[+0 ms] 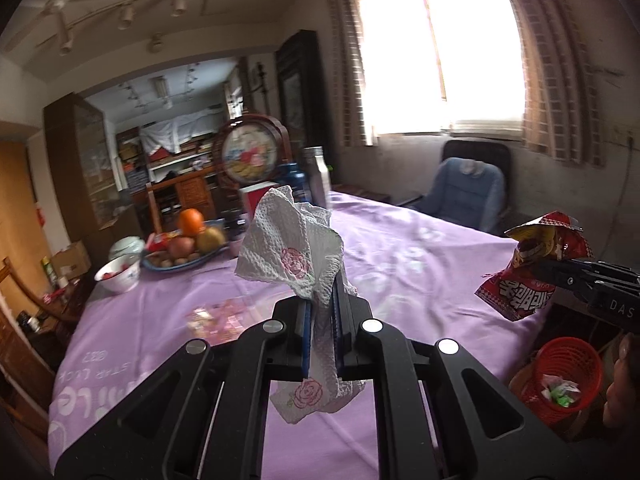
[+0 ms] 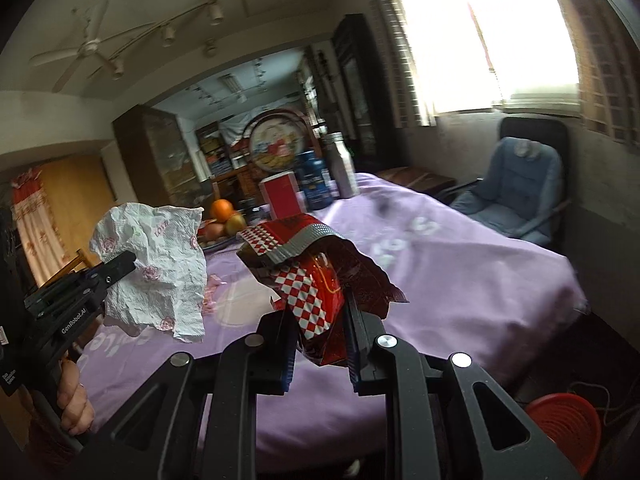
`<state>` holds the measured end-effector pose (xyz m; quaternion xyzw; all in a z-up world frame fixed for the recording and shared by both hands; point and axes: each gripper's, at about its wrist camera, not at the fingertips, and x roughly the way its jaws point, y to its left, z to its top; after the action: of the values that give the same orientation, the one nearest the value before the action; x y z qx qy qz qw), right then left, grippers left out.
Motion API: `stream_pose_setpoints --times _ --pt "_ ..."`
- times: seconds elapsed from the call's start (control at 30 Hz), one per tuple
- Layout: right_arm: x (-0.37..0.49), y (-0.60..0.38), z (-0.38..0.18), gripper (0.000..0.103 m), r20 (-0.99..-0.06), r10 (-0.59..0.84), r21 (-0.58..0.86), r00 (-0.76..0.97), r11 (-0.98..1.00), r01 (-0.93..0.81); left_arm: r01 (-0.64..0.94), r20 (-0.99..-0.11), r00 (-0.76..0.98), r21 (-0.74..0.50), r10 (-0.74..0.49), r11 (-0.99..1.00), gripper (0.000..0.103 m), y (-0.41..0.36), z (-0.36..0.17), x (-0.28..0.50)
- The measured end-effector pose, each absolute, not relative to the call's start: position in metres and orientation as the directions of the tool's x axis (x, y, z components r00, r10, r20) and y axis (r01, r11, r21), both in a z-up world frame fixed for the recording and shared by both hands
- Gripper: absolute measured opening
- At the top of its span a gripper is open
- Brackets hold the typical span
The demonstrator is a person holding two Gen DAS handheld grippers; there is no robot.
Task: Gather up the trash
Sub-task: 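Carry tissue and snack bag to the red wastebasket and open both tools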
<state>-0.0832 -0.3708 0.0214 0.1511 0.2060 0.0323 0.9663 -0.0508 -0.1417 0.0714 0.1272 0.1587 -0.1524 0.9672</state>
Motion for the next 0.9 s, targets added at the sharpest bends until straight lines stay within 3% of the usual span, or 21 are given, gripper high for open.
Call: stream_pose_setpoints --times 0.5,0.8,0.83,0.87,0.9 --pt "-0.148 -0.504 -0.030 0.021 -0.470 -0.139 0.338 0.871 0.884 0.323 0.631 -0.463 0.730 0.178 -0.502 0.755 0.012 -0.294 0.039 -0.058" --pt "-0.156 -0.575 -0.137 0.024 -0.708 -0.192 0.294 0.679 0.795 0.531 0.778 -0.588 0.553 0.111 -0.591 0.618 0.012 -0.379 0.000 -0.062" --pt "-0.153 -0.582 -0.156 0.027 -0.745 -0.177 0.286 0.643 0.787 0.547 0.789 -0.601 0.536 0.107 -0.593 0.605 0.012 -0.386 -0.005 -0.064" --pt "-0.150 -0.586 -0.169 0.041 -0.774 -0.159 0.277 0.613 0.786 0.553 0.802 -0.617 0.515 0.101 -0.595 0.589 0.012 -0.395 -0.010 -0.065" --pt "-0.147 -0.593 -0.185 0.047 -0.806 -0.158 0.256 0.571 0.777 0.576 0.820 -0.638 0.484 0.090 -0.599 0.566 0.012 -0.407 -0.018 -0.065"
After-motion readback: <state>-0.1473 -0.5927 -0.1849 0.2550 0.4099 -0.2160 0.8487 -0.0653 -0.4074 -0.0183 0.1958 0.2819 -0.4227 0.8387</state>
